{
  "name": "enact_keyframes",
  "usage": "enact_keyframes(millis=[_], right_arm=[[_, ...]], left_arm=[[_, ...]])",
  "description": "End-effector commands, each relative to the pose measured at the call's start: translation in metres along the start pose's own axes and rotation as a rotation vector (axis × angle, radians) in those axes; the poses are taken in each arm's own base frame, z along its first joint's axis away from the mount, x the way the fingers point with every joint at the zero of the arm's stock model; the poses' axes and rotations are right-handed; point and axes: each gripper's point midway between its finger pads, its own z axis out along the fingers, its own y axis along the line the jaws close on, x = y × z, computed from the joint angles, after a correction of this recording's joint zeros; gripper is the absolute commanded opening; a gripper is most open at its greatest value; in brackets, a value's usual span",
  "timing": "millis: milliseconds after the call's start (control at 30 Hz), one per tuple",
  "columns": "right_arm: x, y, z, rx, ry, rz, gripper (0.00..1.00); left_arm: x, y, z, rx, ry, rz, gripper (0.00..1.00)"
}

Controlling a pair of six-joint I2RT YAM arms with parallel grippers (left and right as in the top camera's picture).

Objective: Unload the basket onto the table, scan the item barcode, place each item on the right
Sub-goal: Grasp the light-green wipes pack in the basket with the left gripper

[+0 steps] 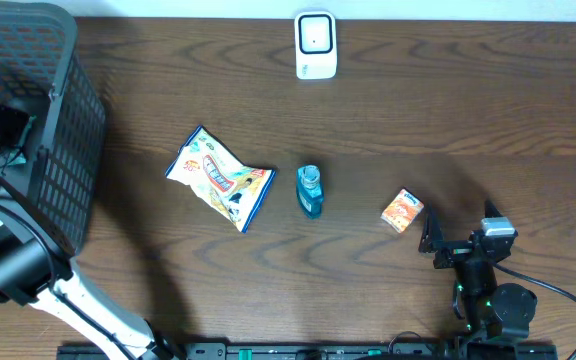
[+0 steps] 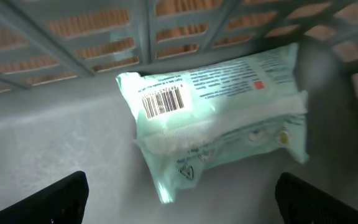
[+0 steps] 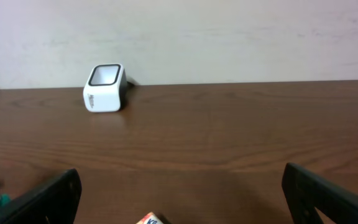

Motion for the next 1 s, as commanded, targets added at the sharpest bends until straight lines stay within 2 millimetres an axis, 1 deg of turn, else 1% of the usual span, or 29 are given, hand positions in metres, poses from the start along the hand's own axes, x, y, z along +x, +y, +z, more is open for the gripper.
enact_keyframes(millis=[0,167,300,333,367,400,500,567,600,633,733,800,867,967], right_arm=[[0.001,0.0,0.0,0.001,0.002,0.01,0.99],[0.001,0.0,0.0,0.001,0.002,0.01,0.99],[0.001,0.0,0.0,0.001,0.003,0.01,0.99],[0.001,0.0,0.0,0.001,0.003,0.01,0.99],[0.001,0.0,0.0,0.001,0.003,0.01,0.99],[0.001,0.0,0.0,0.001,0.002,0.01,0.99],[0.001,0.0,0.0,0.001,0.003,0.01,0.99],[0.001,0.0,0.0,0.001,0.002,0.01,0.99],[0.001,0.0,0.0,0.001,0.003,0.01,0.99],[0.001,0.0,0.0,0.001,0.003,0.01,0.99],[0.001,0.0,0.0,0.001,0.003,0.01,0.99],[0.001,0.0,0.0,0.001,0.002,0.01,0.99],[0.001,0.0,0.0,0.001,0.003,0.01,0.99],[0.001,0.0,0.0,0.001,0.003,0.01,0.99]], left_arm=[[0.007,0.004,0.021,-0.022,0.024,0.021,0.96],[0.015,0.007,0.044,-0.035,0.044,0.023,0.96],[0.017,0.007,0.054,-0.036,0.045,0.024,0.95],[0.016,0.006,0.056,-0.033,0.041,0.023,0.9],[0.016,0.006,0.057,-0.031,0.038,0.023,0.78],[0.015,0.005,0.057,-0.028,0.033,0.023,0.68],[0.011,0.002,0.057,-0.016,0.017,0.037,0.44],[0.01,0.001,0.057,-0.012,0.012,0.038,0.24],[0.01,0.001,0.057,-0.013,0.013,0.042,0.11],[0.01,0.001,0.057,-0.013,0.014,0.053,0.07],[0.011,0.002,0.056,-0.018,0.022,0.096,0.07],[0.012,0.004,0.051,-0.022,0.027,0.116,0.07],[0.009,0.003,0.041,-0.018,0.023,0.114,0.07],[0.0,-0.001,0.015,-0.001,-0.002,0.111,0.07]])
